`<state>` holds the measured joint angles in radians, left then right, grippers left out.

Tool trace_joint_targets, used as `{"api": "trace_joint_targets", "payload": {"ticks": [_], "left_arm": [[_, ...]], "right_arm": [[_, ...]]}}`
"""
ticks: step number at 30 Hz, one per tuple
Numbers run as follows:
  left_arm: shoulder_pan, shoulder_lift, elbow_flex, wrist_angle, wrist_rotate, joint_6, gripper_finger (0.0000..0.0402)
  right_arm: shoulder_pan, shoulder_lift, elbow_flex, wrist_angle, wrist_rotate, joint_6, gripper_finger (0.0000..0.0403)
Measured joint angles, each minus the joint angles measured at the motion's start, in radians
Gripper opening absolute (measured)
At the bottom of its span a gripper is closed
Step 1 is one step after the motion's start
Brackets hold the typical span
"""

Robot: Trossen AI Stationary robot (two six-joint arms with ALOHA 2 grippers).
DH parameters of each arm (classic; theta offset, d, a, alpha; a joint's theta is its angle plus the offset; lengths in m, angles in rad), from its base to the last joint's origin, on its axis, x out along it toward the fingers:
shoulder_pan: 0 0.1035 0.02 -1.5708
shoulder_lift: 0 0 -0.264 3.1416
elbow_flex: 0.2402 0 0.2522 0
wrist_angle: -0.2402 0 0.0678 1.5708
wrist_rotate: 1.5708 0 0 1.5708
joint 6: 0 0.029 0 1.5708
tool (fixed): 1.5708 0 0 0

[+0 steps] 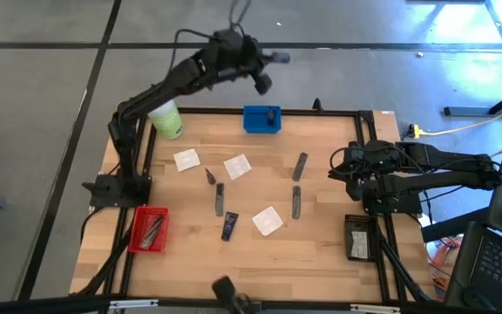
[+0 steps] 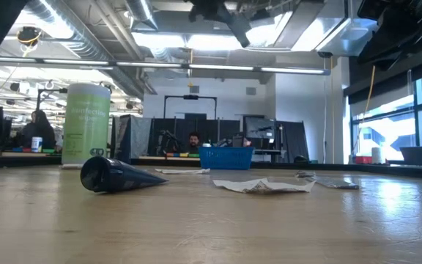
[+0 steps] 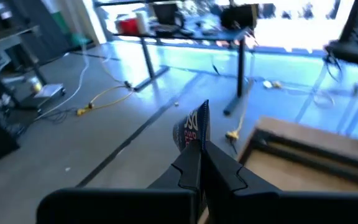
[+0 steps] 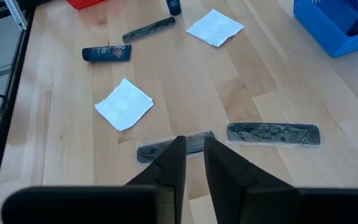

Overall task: Pick & Place Travel size toiletries
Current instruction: Put the dark blue shaving cream bottle into the blue basket

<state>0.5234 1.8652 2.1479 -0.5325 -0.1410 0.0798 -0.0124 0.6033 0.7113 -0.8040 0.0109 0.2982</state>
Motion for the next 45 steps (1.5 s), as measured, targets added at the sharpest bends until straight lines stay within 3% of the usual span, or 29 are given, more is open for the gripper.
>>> {"api": "trace_joint_targets", "payload": {"ticks": [18,25,45], "left_arm": [[0.193,0.002,0.008,-0.143,0.035,-0.243,0.0002],[0.213,0.039,0.008,-0.191,0.042,-0.306,0.0002],[0.21,0.243,0.007,-0.299,0.06,-0.305,0.0002]], "right_arm": [[0.0,0.0,0.0,0.0,0.0,0.0,0.0044],[0.0,0.0,0.0,0.0,0.0,0.0,0.0058],[0.0,0.0,0.0,0.0,0.0,0.0,0.0097]]}}
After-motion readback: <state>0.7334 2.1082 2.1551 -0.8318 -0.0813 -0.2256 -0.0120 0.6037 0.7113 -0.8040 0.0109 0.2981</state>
